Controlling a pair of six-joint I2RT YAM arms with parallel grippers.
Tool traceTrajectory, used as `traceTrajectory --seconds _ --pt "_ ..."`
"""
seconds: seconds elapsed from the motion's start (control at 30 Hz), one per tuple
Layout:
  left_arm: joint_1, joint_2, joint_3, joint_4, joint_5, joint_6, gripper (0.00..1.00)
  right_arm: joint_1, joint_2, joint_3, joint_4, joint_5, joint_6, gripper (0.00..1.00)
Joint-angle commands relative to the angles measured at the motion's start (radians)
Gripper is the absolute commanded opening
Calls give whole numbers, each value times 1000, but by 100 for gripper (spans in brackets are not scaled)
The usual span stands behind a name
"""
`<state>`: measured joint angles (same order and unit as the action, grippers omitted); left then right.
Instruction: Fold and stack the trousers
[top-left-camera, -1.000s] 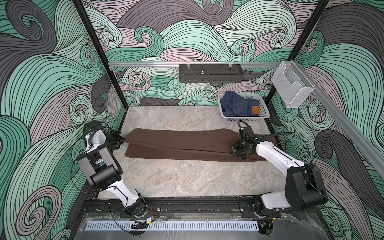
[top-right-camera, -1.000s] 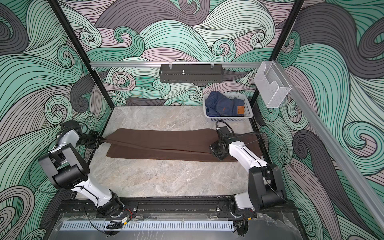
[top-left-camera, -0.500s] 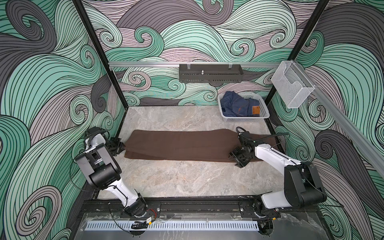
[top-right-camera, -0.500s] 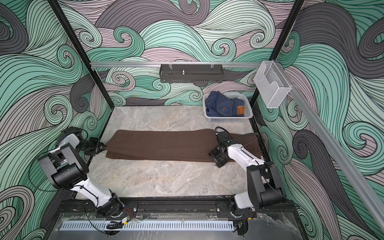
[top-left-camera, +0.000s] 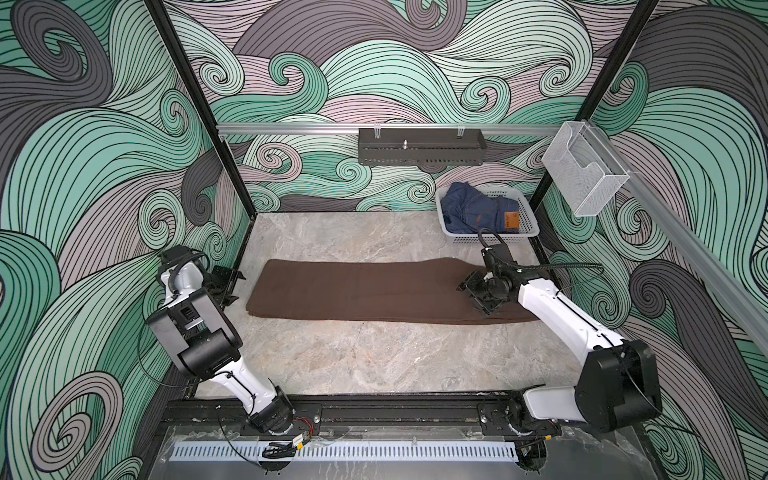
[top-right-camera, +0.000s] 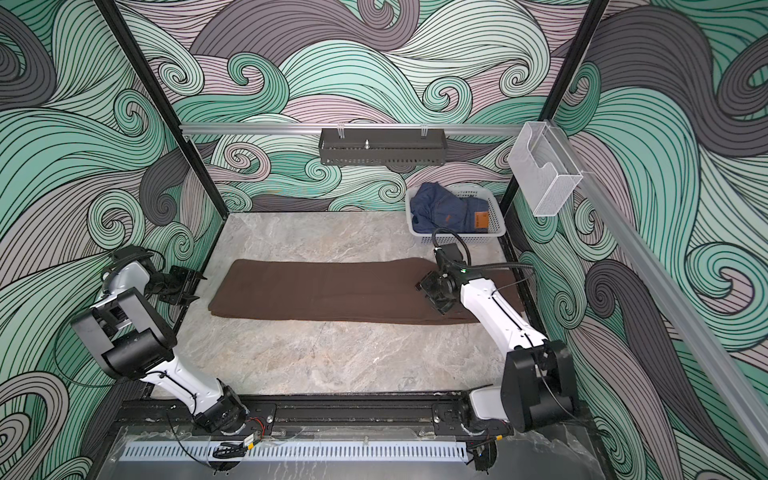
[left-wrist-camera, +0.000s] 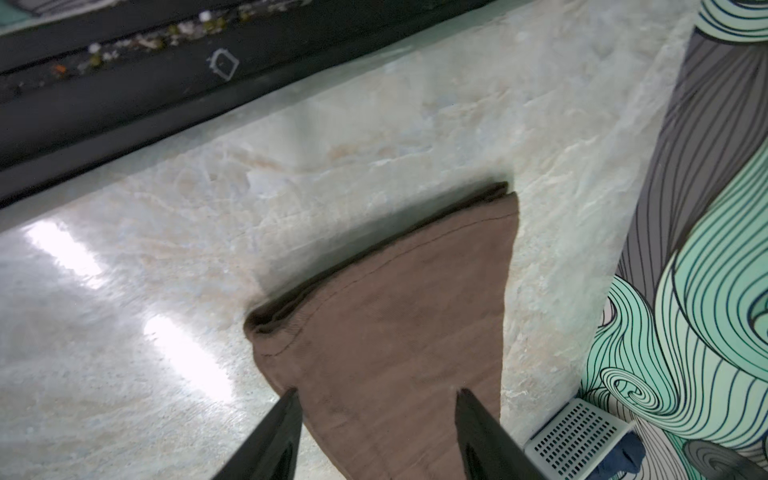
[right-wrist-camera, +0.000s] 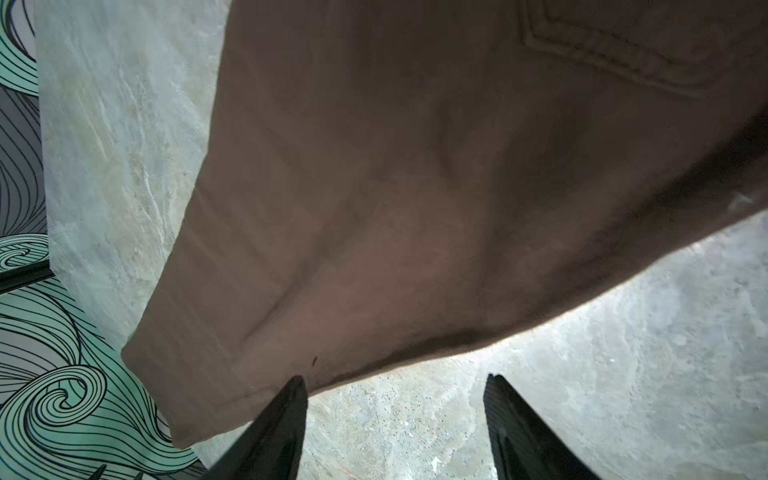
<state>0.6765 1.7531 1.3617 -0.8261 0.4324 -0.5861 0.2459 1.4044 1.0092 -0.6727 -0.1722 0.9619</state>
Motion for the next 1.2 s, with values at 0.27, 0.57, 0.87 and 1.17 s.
traceTrajectory --seconds 0.27,0.57,0.87,1.17 --pt "-104 96 165 -29 -33 177 65 70 337 156 123 58 -289 66" --pt "-104 196 232 -84 93 299 72 33 472 114 85 105 -282 70" --pt "-134 276 252 -136 65 438 96 -62 416 56 71 123 -312 71" --pt "-208 368 304 -217 -71 535 82 -82 384 77 47 111 -339 71"
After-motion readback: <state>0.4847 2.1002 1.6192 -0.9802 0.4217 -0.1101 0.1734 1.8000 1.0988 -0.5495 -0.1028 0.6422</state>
